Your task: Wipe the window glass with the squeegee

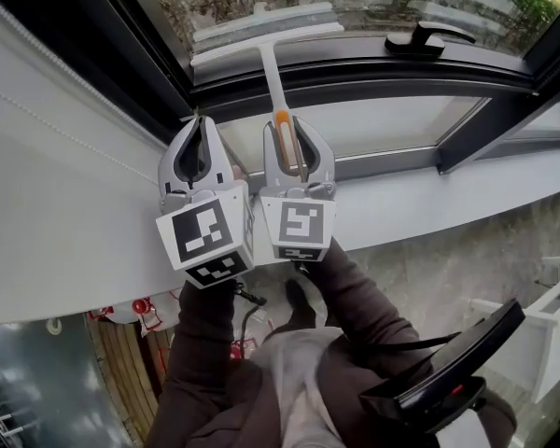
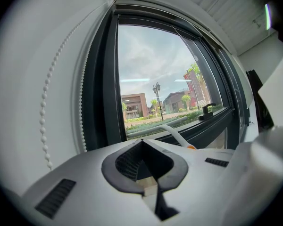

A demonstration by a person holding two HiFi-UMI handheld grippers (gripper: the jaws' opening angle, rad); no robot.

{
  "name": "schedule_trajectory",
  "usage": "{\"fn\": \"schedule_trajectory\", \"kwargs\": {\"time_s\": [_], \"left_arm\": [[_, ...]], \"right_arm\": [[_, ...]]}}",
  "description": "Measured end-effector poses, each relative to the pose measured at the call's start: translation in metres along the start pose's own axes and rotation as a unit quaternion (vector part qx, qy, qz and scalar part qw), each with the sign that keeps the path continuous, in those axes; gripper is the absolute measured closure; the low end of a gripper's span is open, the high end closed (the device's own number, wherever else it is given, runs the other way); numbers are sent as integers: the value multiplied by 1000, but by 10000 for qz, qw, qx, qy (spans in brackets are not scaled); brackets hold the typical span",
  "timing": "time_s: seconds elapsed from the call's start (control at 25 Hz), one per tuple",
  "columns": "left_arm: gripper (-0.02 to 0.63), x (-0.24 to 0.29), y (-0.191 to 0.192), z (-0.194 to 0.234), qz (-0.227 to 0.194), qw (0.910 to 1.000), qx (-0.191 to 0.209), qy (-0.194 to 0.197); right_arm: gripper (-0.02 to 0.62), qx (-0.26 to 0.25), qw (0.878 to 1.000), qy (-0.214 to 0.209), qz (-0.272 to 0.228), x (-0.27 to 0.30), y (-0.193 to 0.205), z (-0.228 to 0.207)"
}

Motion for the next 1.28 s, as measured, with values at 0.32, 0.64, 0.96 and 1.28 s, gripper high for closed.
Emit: {"fn": "schedule_trajectory", "kwargs": {"time_s": [0.32,0.64,0.96,1.28], "left_arm": [[604,-1,6,-3,60,9999,69,92],[604,-14,2,-6,1,9996,94,258],[604,-24,-7,-13,-240,9989,62,409],[604,-32,-63,-32,-771,9952,-35,607]], "right_arm": [[463,314,9994,18,141,-2,13,-4],[463,344,9991,-140,184,-14,7,-7],[463,40,9995,-60,-316,-33,-33,-8],[463,-169,9943,-57,-1056,-55,-154,-17]]}}
Point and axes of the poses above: the fingertips, and each gripper's own axes: x forward along the fingers, z to its left, y out of its underside, the point moved 9 cm from there along -x, backward along the fingers, and after that the axes turned 11 degrees about x, right-handed, at the moved point
